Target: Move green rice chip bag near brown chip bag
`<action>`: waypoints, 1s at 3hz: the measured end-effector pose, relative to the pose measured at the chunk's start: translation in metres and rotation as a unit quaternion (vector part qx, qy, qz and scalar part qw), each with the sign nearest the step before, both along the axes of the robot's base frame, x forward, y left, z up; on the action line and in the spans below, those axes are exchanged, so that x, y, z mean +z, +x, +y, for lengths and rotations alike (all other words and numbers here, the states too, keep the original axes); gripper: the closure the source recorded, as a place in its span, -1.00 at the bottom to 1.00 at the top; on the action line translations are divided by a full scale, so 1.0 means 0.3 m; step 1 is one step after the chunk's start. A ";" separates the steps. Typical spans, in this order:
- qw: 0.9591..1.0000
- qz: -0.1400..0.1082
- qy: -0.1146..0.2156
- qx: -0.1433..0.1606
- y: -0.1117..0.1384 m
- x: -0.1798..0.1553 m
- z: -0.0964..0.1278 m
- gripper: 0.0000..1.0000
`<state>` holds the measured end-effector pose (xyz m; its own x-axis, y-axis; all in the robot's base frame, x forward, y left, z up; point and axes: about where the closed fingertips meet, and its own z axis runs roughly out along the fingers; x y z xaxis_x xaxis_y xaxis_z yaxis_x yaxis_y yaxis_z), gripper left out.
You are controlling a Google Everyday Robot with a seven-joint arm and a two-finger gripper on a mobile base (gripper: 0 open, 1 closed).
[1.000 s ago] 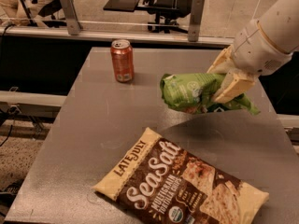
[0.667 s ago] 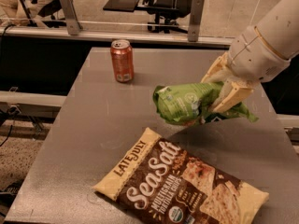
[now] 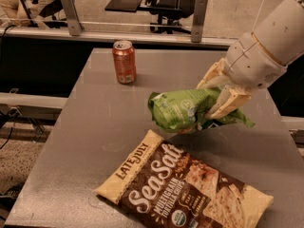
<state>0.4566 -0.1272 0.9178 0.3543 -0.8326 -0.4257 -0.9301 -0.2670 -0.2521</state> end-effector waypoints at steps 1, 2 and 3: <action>1.000 -0.001 0.000 0.001 0.000 0.001 0.004 -0.90; 1.000 -0.002 0.000 0.001 0.001 0.002 0.008 -1.00; 1.000 -0.002 0.000 0.001 0.001 0.002 0.008 -1.00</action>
Offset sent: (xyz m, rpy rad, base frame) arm 0.0001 0.0011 0.0003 0.0001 -0.0021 0.0010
